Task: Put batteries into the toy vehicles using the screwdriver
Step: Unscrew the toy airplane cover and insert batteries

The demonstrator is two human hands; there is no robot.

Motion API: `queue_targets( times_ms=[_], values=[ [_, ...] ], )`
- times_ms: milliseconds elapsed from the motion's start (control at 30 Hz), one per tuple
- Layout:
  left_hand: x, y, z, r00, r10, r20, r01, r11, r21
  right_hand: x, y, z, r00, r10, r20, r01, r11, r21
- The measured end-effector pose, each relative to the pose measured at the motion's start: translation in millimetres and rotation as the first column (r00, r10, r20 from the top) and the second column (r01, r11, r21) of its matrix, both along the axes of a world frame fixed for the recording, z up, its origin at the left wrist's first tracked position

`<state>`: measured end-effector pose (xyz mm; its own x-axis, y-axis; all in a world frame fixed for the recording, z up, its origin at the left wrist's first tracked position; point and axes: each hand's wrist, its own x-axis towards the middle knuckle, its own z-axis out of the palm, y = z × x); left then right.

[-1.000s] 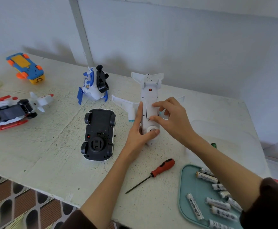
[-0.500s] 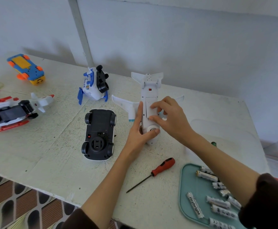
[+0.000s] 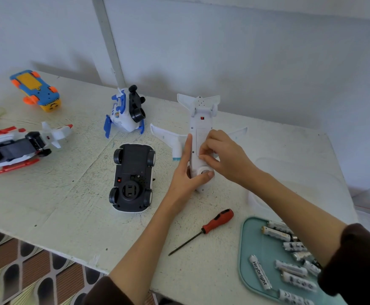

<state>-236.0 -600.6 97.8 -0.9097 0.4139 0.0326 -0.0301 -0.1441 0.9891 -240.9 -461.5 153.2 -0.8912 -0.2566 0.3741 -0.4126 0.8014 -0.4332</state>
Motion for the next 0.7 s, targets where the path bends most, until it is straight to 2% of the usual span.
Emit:
queue_targets(
  times_ms=[233,467,600,700],
  values=[
    [0,0,-2,1.0,0.006,-0.008,-0.006,1.0,0.01,0,8,-1,1.0,-0.004,0.005,0.005,1.0,-0.029],
    [-1,1,-5,1.0,0.009,0.001,-0.009,1.0,0.011,-2,11,6,0.998,-0.016,0.056,0.016,1.0,0.008],
    [-3,0,-4,1.0,0.009,0.022,-0.009,1.0,0.002,-2,6,11,0.998,0.006,0.067,-0.013,0.994,0.109],
    [-1,-1,-5,1.0,-0.005,0.0,0.005,1.0,-0.014,6,6,19,0.999,0.048,0.015,-0.049,0.992,0.113]
  ],
)
